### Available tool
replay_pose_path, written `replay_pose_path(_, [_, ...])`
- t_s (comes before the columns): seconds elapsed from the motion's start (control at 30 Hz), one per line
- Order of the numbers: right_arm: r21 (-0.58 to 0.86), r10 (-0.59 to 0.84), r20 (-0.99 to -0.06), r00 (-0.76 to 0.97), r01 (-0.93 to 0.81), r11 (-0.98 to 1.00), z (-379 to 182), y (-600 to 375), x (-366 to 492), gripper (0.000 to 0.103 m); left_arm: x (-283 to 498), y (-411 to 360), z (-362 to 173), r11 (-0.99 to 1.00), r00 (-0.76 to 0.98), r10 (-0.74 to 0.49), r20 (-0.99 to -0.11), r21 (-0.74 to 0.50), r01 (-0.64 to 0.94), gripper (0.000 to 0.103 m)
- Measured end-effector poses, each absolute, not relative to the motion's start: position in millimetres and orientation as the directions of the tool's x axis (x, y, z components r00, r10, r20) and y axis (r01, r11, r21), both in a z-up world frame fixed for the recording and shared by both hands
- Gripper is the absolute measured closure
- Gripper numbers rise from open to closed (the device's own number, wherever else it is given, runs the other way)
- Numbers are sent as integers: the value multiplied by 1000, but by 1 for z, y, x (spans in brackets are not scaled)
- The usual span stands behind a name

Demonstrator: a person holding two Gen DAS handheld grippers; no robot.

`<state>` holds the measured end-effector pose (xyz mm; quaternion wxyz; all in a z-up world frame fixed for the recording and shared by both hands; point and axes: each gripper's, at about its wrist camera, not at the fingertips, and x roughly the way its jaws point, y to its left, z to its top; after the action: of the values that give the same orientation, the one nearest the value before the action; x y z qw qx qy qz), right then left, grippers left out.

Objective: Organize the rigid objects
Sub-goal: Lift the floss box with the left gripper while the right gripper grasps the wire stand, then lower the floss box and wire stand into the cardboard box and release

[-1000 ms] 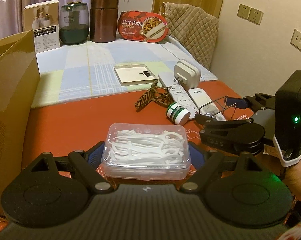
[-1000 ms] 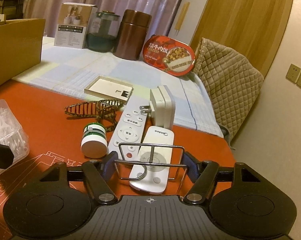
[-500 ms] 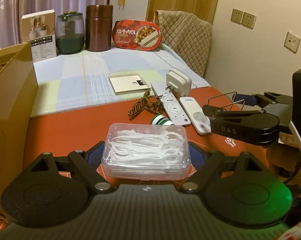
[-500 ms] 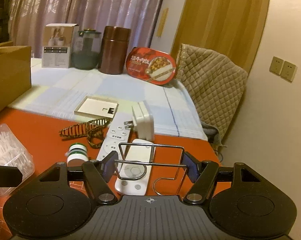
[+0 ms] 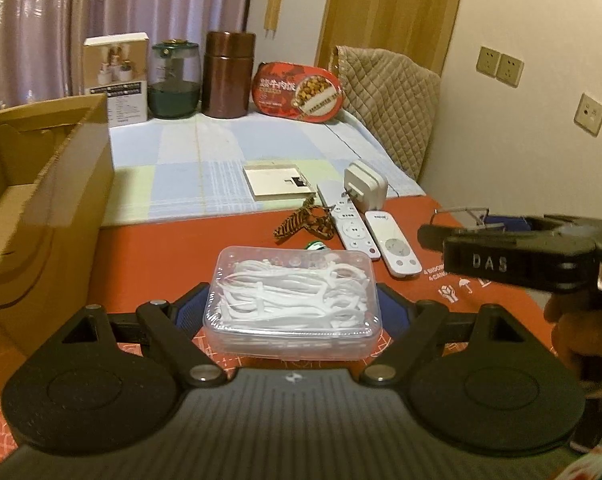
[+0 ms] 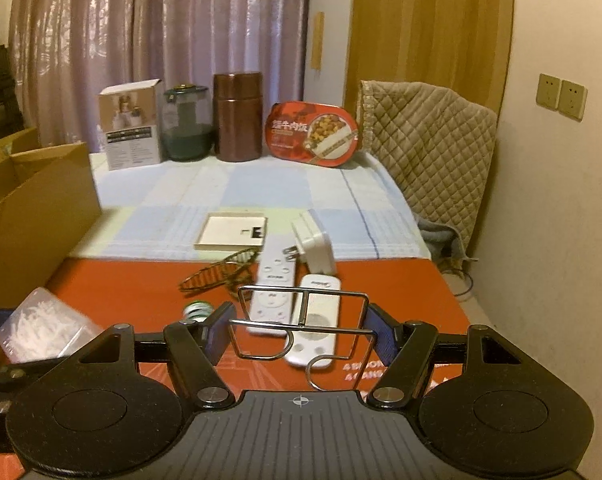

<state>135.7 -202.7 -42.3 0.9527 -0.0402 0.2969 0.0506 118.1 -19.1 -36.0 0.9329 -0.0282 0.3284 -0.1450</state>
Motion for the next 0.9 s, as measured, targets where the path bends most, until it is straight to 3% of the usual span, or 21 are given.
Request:
replay_pose_path(0.53, [-30, 149, -574, 805, -203, 979, -5, -176, 107, 37, 85, 14, 32, 974, 799, -225, -557, -112, 196, 20])
replay_pose_path(0.9, [-9, 258, -544, 798, -313, 950, 28, -126, 113, 37, 79, 81, 73, 990, 835, -143, -532, -89, 113, 20])
